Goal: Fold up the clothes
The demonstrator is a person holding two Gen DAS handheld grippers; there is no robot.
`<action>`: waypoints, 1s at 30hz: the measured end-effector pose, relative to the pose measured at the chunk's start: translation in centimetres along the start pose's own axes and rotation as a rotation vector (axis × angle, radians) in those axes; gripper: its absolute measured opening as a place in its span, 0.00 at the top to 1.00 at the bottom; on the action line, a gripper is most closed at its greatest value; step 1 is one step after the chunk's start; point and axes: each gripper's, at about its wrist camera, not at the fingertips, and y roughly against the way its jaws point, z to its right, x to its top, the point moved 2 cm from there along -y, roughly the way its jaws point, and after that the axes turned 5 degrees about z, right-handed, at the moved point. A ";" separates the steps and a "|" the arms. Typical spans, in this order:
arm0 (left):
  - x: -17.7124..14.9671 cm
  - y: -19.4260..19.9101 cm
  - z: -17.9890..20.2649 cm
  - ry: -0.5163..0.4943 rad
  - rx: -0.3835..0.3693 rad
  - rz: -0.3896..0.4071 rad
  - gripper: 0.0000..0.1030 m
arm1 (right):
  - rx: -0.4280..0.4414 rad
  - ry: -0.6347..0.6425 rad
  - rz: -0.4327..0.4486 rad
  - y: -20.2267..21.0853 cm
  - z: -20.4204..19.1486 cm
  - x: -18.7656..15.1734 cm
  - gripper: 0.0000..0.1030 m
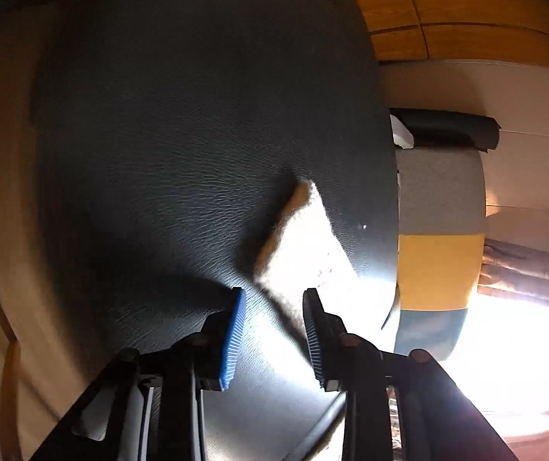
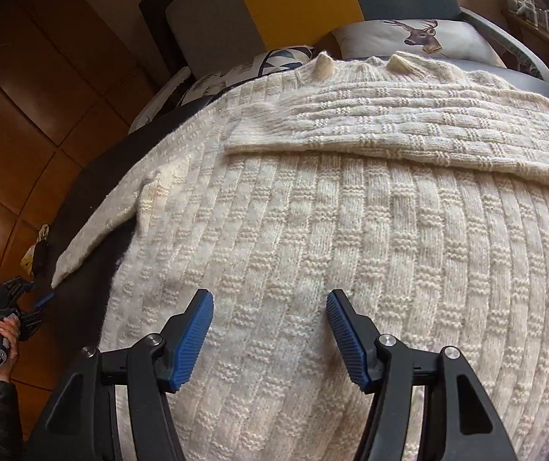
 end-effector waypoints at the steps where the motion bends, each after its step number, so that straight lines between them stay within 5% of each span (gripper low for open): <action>1: 0.1 -0.5 0.1 0.013 -0.007 0.002 0.68 | -0.003 -0.001 -0.001 -0.1 0.0 -0.1 0.39; 7: 1.4 -2.2 0.5 0.097 -0.021 0.055 0.68 | -0.015 0.027 0.007 -0.5 -0.2 -0.5 0.36; 9: 1.5 -2.6 0.5 0.127 0.000 0.076 0.91 | -0.013 0.046 0.014 -0.6 -0.3 -0.8 0.33; 15: 1.6 -3.3 1.1 0.136 0.018 0.110 0.94 | -0.020 0.141 0.035 -0.9 -0.9 -1.6 0.28; 22: -0.3 -4.4 8.1 0.003 -0.083 0.075 0.94 | -0.038 0.167 0.028 -1.0 -1.3 -1.6 0.26; 30: -9.5 -9.9 21.3 -0.249 -0.198 -0.084 0.94 | -0.045 0.059 0.099 1.7 0.7 -0.5 0.26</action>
